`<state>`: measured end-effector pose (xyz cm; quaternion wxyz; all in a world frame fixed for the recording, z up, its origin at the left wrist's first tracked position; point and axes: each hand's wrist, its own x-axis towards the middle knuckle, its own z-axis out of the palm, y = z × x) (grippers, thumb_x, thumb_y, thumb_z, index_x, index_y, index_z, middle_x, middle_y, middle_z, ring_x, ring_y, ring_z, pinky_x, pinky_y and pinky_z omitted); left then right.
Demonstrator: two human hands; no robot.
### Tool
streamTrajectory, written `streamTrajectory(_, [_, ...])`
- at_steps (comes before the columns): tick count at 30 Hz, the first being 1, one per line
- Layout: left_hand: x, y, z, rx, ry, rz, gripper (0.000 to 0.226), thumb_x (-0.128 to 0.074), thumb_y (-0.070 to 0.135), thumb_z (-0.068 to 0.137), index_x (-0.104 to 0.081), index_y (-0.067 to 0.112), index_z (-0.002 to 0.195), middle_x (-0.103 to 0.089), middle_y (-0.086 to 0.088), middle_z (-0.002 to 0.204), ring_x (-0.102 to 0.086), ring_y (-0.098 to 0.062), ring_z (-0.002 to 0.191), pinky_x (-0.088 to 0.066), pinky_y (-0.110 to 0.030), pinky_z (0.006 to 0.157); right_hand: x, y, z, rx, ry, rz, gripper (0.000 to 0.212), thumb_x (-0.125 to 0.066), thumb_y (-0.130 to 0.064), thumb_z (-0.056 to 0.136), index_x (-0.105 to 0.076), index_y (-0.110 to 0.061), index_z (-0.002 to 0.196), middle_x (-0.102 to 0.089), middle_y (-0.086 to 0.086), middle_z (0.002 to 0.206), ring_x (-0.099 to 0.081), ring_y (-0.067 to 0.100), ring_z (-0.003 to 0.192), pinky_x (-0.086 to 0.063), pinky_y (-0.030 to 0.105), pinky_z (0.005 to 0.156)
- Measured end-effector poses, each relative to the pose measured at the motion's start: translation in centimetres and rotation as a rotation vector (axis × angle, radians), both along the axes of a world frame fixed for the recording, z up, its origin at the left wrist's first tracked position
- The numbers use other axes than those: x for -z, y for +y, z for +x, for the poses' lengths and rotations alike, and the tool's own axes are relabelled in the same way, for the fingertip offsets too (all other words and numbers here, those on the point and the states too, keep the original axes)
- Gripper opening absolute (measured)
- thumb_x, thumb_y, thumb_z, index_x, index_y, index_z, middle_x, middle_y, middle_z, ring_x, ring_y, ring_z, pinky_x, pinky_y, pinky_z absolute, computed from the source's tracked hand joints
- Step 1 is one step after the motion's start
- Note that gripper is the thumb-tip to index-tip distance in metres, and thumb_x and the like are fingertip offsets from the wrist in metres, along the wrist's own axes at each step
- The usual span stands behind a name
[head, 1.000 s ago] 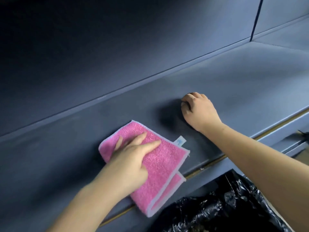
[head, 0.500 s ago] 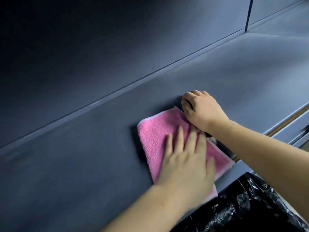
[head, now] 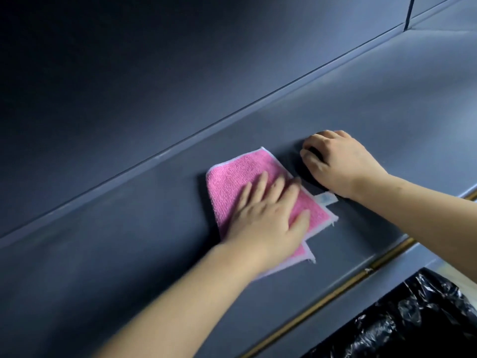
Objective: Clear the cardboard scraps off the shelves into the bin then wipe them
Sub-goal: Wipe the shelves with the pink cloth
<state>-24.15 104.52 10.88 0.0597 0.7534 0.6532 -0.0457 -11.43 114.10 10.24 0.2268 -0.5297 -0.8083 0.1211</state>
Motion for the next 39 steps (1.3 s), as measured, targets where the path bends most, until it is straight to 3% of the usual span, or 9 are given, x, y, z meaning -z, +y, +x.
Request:
streamTrajectory(4, [-0.6, 3.0, -2.0, -0.145, -0.045, -0.022, 0.055, -0.020, 0.041, 0.098, 0.000, 0.028, 0.148, 0.007, 0.009, 0.158, 0.011, -0.014, 0.145, 0.007, -0.034, 0.117, 0.0, 0.0, -0.1, 0.000, -0.004, 0.002, 0.035, -0.038, -0.029, 0.094, -0.059, -0.006, 0.110, -0.057, 0.013, 0.120, -0.043, 0.034, 0.114, -0.037, 0.037, 0.097])
streamTrajectory(9, [-0.3, 2.7, -1.5, -0.086, -0.063, -0.029, 0.059, -0.023, 0.041, 0.098, 0.001, 0.022, 0.148, 0.009, 0.006, 0.158, 0.012, -0.015, 0.145, 0.007, -0.033, 0.117, -0.3, -0.3, 0.0, -0.001, 0.004, -0.009, 0.035, -0.038, -0.030, 0.095, -0.058, -0.008, 0.113, -0.056, 0.013, 0.122, -0.041, 0.033, 0.119, -0.036, 0.037, 0.098])
streamTrajectory(12, [-0.4, 4.3, -5.1, -0.262, -0.065, 0.032, 0.061, -0.026, 0.045, 0.096, -0.006, 0.020, 0.148, 0.004, 0.000, 0.159, 0.006, -0.019, 0.146, 0.002, -0.035, 0.117, -0.2, -0.3, 0.0, -0.001, -0.003, -0.009, 0.035, -0.038, -0.031, 0.095, -0.057, -0.008, 0.114, -0.055, 0.013, 0.123, -0.040, 0.032, 0.120, -0.035, 0.036, 0.097])
streamTrajectory(17, [-0.8, 4.3, -10.3, -0.552, -0.090, -0.003, 0.057, -0.025, 0.053, 0.093, -0.008, 0.040, 0.146, 0.008, 0.000, 0.158, 0.010, -0.025, 0.145, 0.006, -0.044, 0.117, 0.1, -0.1, 0.0, -0.004, -0.025, 0.007, 0.036, -0.038, -0.033, 0.095, -0.056, -0.010, 0.115, -0.055, 0.012, 0.123, -0.040, 0.031, 0.120, -0.034, 0.034, 0.096])
streamTrajectory(30, [-0.2, -1.0, -4.0, -0.249, -0.027, -0.007, 0.063, -0.025, 0.051, 0.094, 0.006, 0.033, 0.146, 0.016, 0.003, 0.157, 0.017, -0.021, 0.144, 0.010, -0.043, 0.116, -0.3, -0.5, -0.2, -0.003, -0.095, 0.014, 0.037, -0.041, -0.034, 0.093, -0.055, -0.010, 0.118, -0.055, 0.013, 0.125, -0.040, 0.033, 0.121, -0.037, 0.037, 0.098])
streamTrajectory(36, [-0.5, -0.5, -4.0, -0.288, -0.079, -0.004, 0.063, -0.024, 0.049, 0.095, 0.003, 0.027, 0.148, 0.012, 0.006, 0.157, 0.014, -0.017, 0.145, 0.009, -0.042, 0.117, -0.9, -2.0, -1.7, 0.078, -0.249, -0.009, 0.044, -0.038, -0.039, 0.093, -0.047, -0.008, 0.123, -0.048, 0.012, 0.134, -0.037, 0.030, 0.128, -0.035, 0.036, 0.100])
streamTrajectory(39, [-0.5, -1.7, -4.3, -0.277, -0.088, 0.020, 0.056, -0.019, 0.043, 0.097, 0.000, 0.029, 0.148, 0.011, 0.008, 0.158, 0.012, -0.015, 0.145, 0.007, -0.040, 0.118, -0.6, -4.2, -5.1, -0.012, -0.257, 0.017, 0.045, -0.037, -0.040, 0.094, -0.047, -0.008, 0.123, -0.048, 0.012, 0.133, -0.037, 0.029, 0.129, -0.030, 0.034, 0.104])
